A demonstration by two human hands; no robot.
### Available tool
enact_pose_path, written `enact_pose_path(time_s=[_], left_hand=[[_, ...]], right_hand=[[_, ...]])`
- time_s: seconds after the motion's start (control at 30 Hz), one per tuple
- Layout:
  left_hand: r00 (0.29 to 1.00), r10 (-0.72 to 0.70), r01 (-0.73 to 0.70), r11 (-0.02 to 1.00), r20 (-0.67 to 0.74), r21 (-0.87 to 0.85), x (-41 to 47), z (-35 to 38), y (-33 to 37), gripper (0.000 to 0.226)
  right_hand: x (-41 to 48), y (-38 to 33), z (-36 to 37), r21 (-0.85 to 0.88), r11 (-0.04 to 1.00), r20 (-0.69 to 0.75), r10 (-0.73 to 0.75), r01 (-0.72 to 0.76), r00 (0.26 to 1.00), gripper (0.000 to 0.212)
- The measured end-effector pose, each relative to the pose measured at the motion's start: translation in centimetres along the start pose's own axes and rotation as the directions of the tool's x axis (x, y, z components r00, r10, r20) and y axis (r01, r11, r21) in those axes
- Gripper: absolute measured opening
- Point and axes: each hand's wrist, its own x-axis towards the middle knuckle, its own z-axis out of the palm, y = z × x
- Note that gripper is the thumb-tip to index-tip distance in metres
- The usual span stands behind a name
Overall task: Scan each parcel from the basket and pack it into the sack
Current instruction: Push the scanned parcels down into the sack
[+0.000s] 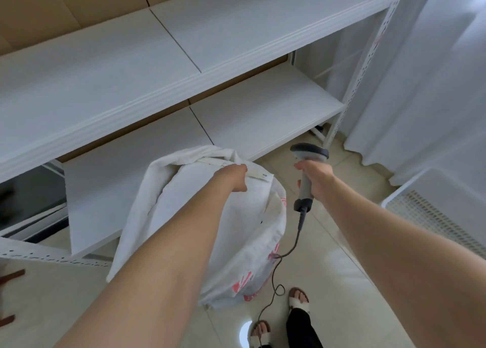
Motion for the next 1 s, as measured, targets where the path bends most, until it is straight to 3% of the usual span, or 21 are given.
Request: enact_pose_path(time_s=[0.13,0.33,0.4,0.53,0.63,0.7,0.83,0.93,1.0], left_hand=[[0.999,0.027,-0.026,1.0,0.034,-0.016,4.6,0.5,3.6,0.072],[0.998,0.026,-0.025,1.0,0.062,-0.003,11.2,3.3,5.7,0.086],[0.996,0.024,-0.028,0.999,0.082,0.037,12.5,4.4,5.3,0.084],[0.993,0.001,-0.016,0.991,0.116,0.136,14.0,5.5,3.7,0.055],[0.994,0.0,-0.01,0.996,0.107,0.094,14.4,6.1,2.1,0.051],[0.995,0.016,-0.019,0.999,0.103,0.028,14.3,6.3,1.2,0.065],[0.989,0.064,-0.057,0.997,0.132,-0.059,13.5,5.6,0.4,0.084],[0.986,0.078,-0.075,0.997,0.147,-0.027,12.3,5.9,0.3,0.083],[0.967,0.083,-0.095,0.995,0.242,0.036,11.3,6.4,0.0,0.097]], right_hand=[[4.4,0.7,-0.2,-0.018,0.992,0.079,0.123,-0.122,0.989,0.03],[10.7,4.7,2.9,-0.114,0.961,0.197,0.272,-0.253,0.942,0.018],[11.9,6.0,4.3,-0.15,0.953,0.213,0.29,-0.262,0.933,0.018],[13.6,8.1,6.4,-0.299,0.939,0.282,0.257,-0.17,0.924,0.047],[14.1,8.5,7.5,-0.355,0.915,0.166,0.266,-0.194,0.949,0.04],[14.3,8.4,8.0,-0.269,0.937,0.109,0.259,-0.222,0.96,0.036],[13.5,6.5,8.3,0.127,0.976,0.01,0.175,-0.175,0.984,0.038],[11.9,2.5,8.0,0.36,0.931,-0.015,0.064,-0.054,0.998,0.034],[10.5,-0.6,7.4,0.436,0.9,0.029,0.001,-0.013,1.0,0.029]])
